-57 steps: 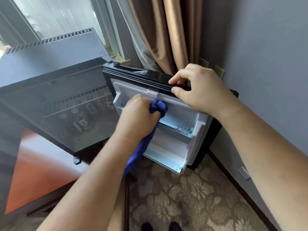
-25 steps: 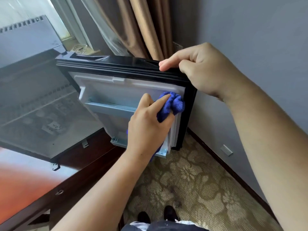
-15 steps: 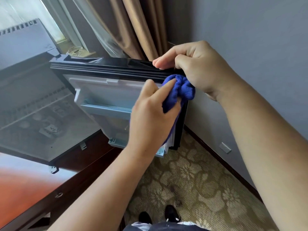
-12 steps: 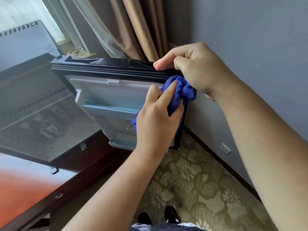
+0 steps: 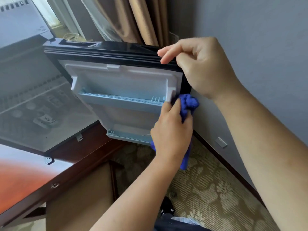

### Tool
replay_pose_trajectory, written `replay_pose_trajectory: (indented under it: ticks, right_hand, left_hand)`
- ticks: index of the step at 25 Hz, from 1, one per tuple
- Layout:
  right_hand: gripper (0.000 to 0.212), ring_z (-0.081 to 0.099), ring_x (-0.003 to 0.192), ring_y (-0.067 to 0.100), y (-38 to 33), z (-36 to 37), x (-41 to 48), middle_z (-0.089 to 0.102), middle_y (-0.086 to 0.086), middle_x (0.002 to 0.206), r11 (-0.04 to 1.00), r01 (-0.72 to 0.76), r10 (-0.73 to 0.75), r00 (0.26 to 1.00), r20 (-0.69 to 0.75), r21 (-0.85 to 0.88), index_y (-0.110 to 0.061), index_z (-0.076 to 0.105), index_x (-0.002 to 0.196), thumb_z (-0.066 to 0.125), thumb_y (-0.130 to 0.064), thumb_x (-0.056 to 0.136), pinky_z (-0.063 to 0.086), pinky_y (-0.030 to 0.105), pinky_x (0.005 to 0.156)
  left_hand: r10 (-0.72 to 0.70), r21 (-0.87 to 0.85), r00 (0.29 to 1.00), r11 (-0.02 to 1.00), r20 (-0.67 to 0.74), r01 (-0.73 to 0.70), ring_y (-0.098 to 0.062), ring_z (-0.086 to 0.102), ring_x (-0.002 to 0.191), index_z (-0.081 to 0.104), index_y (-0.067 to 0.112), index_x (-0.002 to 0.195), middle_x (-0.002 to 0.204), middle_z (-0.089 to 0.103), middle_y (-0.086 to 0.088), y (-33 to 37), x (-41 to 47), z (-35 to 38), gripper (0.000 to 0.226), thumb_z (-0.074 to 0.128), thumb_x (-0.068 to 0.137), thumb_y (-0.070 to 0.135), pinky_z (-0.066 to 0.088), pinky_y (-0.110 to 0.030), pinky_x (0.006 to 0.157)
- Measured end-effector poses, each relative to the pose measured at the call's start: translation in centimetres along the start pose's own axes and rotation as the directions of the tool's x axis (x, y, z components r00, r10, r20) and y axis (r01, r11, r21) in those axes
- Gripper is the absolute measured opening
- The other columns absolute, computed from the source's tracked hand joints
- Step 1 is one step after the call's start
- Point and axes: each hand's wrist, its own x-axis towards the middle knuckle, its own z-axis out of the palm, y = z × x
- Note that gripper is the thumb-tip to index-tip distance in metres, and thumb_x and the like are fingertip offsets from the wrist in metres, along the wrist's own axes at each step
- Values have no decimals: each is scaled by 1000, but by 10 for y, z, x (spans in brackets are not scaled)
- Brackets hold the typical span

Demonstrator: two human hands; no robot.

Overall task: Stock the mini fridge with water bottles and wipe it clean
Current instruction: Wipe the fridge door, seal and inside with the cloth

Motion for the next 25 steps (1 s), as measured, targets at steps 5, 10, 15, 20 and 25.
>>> replay_pose_trajectory:
  ticks: [5, 10, 15, 20, 25]
  right_hand:
    - [24, 67, 103, 16, 57, 12, -100, 69, 3, 108, 997, -69, 74, 927, -367, 27, -27, 65, 102, 57, -9, 88, 55, 39, 92]
    - [55, 62, 123, 8, 77, 47, -161, 63, -11, 132, 911, -372, 384, 923, -33, 179, -35, 47, 142, 69, -40, 91, 53, 36, 102]
    - [31, 68, 94, -8, 75, 47, -135, 71, -26, 102, 879, -442, 464, 879, -108, 176, -36, 58, 118, 74, -36, 91, 53, 19, 82]
    - [36, 54, 88, -26, 71, 50, -112, 62, -29, 94, 970, -233, 242, 924, -295, 66, -21, 55, 123, 73, -19, 92, 36, -3, 73]
    - [31, 52, 76, -10, 87, 60, -98, 57, -29, 87, 982, -181, 145, 919, -366, -64, -31, 51, 116, 69, -20, 93, 35, 0, 68]
  left_hand:
    - [-145, -413, 989, 898, 42, 149, -3, 60, 88, 67, 34, 130, 93, 56, 7, -29, -30, -4, 33, 68, 97, 30, 43, -10, 74]
    - [-111, -531, 980, 827, 163, 181, 2, 66, 103, 67, 33, 131, 115, 71, 16, -23, -21, -23, 35, 69, 97, 26, 54, -23, 93]
    - [14, -522, 977, 847, 213, 102, -5, 72, 97, 67, 29, 133, 108, 76, 11, -36, -6, -57, 35, 66, 98, 29, 57, -24, 86]
    - [175, 26, 985, 984, -4, -175, -8, 62, 89, 76, 27, 115, 111, 65, 12, -67, 56, -77, 21, 70, 95, 31, 37, -8, 77]
    - [208, 128, 974, 967, 85, -218, -11, 51, 89, 80, 30, 96, 86, 57, 21, -79, 74, -67, 13, 72, 93, 40, 29, -3, 75]
